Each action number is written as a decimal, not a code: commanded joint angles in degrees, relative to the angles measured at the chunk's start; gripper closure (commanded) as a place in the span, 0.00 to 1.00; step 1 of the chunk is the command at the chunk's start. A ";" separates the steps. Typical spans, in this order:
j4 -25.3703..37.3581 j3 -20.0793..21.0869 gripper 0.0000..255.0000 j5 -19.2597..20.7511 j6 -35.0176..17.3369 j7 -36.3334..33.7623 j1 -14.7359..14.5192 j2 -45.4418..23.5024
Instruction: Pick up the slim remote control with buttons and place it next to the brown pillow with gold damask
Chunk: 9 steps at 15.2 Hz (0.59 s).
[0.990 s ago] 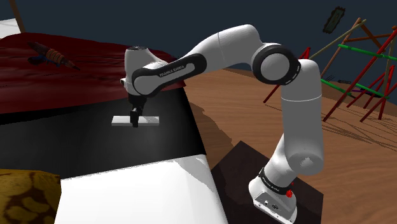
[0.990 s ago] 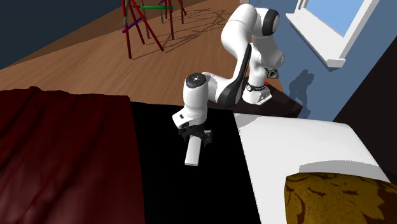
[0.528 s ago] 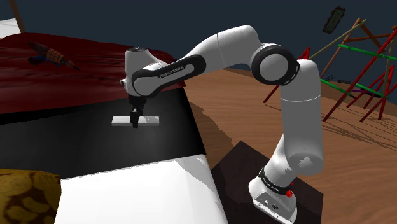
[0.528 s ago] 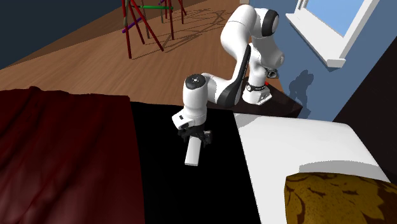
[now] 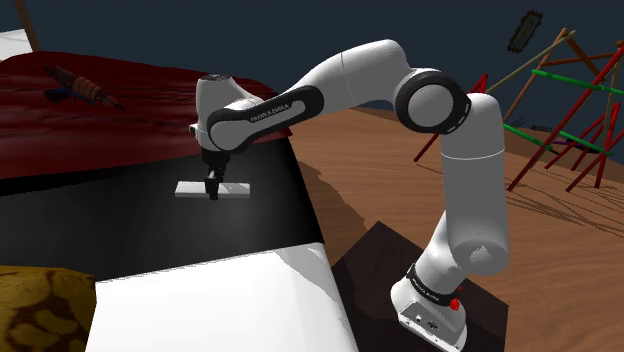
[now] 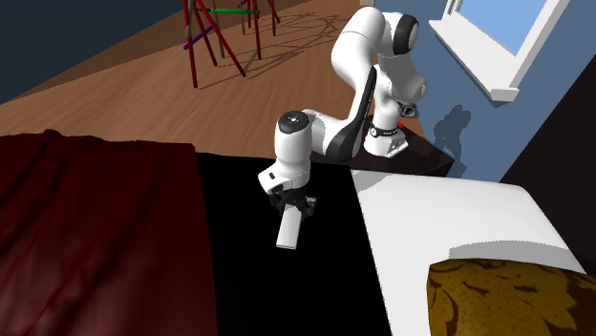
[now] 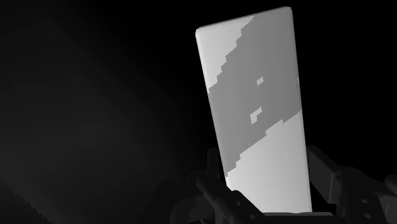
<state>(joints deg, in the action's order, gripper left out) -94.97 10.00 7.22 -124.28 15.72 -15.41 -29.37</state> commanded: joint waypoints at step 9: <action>1.58 0.27 1.00 -0.52 3.65 0.36 0.14 2.02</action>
<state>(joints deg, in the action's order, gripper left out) -93.79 10.22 6.77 -121.32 16.02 -15.28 -27.64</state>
